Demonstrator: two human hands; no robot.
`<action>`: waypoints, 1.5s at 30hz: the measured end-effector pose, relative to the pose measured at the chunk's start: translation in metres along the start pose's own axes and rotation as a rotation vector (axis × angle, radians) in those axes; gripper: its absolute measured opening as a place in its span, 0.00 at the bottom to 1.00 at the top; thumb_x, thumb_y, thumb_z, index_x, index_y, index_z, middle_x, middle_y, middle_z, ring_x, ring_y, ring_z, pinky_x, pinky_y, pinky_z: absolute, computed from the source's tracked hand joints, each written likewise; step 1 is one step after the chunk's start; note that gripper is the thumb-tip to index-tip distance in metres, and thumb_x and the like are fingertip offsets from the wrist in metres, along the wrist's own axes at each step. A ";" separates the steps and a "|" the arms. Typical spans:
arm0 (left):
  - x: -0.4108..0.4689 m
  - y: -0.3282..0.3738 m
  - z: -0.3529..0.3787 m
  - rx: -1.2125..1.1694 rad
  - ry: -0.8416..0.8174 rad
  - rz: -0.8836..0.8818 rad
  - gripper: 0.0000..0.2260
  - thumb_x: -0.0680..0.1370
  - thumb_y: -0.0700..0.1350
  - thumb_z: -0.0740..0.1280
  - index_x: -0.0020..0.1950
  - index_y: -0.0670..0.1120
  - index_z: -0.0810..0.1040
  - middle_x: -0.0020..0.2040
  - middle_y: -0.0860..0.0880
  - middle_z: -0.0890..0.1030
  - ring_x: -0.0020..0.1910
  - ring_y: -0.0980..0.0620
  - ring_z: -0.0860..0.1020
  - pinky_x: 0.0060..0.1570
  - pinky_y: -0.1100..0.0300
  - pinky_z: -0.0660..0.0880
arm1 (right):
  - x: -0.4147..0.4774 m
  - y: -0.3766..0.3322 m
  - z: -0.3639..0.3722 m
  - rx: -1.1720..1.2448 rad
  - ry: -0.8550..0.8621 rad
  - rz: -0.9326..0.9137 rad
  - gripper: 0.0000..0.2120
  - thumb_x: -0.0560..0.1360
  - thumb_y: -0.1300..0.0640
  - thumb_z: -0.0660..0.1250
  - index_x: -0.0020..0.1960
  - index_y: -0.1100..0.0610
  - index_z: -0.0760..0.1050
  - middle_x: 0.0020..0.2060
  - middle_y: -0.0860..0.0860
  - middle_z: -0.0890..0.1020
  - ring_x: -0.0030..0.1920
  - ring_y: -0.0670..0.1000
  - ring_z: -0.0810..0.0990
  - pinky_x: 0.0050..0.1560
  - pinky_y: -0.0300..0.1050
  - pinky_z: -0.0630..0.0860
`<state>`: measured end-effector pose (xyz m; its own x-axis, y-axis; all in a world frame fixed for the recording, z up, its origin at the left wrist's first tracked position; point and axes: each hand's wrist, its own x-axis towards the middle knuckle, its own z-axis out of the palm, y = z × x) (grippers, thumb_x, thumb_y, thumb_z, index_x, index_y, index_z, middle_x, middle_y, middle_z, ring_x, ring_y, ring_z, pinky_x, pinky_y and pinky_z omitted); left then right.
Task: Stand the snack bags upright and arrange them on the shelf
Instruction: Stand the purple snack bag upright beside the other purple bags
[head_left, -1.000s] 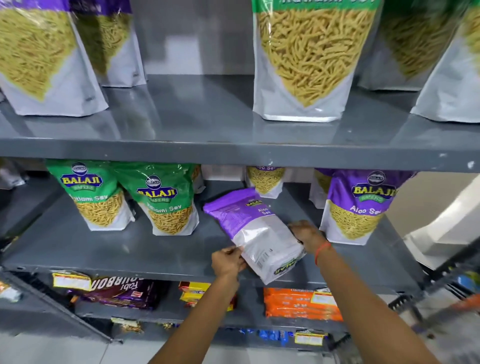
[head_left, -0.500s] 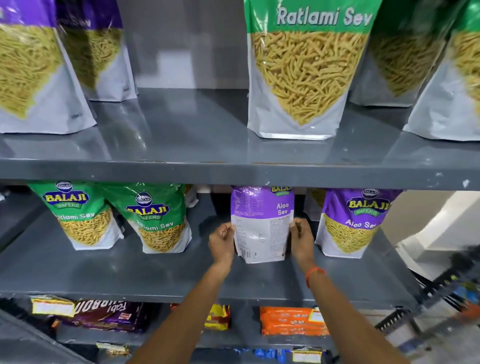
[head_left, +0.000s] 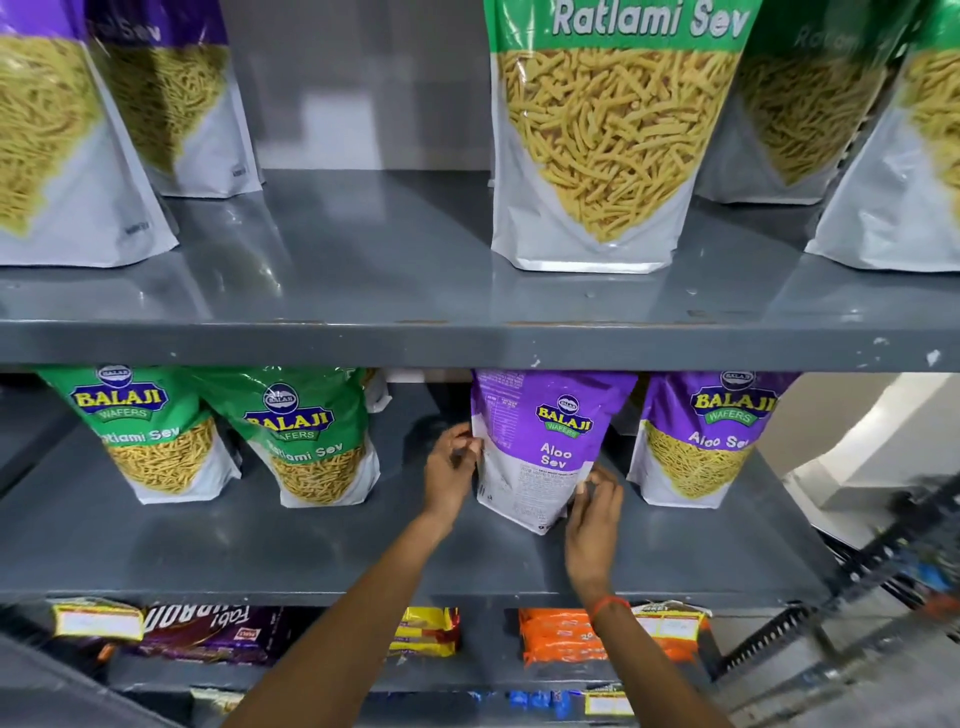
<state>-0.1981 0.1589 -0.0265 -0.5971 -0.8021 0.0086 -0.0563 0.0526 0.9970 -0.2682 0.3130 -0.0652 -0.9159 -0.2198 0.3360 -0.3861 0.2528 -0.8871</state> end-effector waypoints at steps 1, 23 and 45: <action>-0.011 0.000 0.001 -0.005 -0.010 0.024 0.09 0.75 0.36 0.65 0.55 0.42 0.73 0.46 0.46 0.80 0.46 0.49 0.77 0.48 0.66 0.77 | -0.002 0.001 0.001 -0.001 -0.012 -0.006 0.11 0.75 0.61 0.52 0.53 0.62 0.69 0.56 0.61 0.72 0.55 0.52 0.72 0.57 0.35 0.64; -0.026 -0.015 0.003 -0.029 0.020 -0.015 0.18 0.64 0.40 0.77 0.49 0.49 0.73 0.50 0.41 0.80 0.49 0.45 0.79 0.53 0.47 0.77 | 0.014 0.000 -0.001 0.211 -0.209 0.213 0.24 0.68 0.76 0.62 0.54 0.49 0.69 0.51 0.46 0.76 0.53 0.53 0.75 0.52 0.30 0.73; -0.076 0.003 0.085 0.553 -0.090 0.788 0.29 0.79 0.38 0.52 0.74 0.51 0.40 0.76 0.61 0.37 0.75 0.61 0.43 0.74 0.66 0.41 | 0.034 -0.019 -0.044 -0.324 0.044 -0.420 0.18 0.77 0.59 0.59 0.66 0.55 0.64 0.69 0.56 0.67 0.70 0.53 0.64 0.72 0.46 0.60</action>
<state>-0.2209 0.2705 -0.0311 -0.6825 -0.3691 0.6308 0.0317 0.8473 0.5302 -0.2969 0.3417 -0.0228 -0.6765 -0.3267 0.6600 -0.7281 0.4313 -0.5328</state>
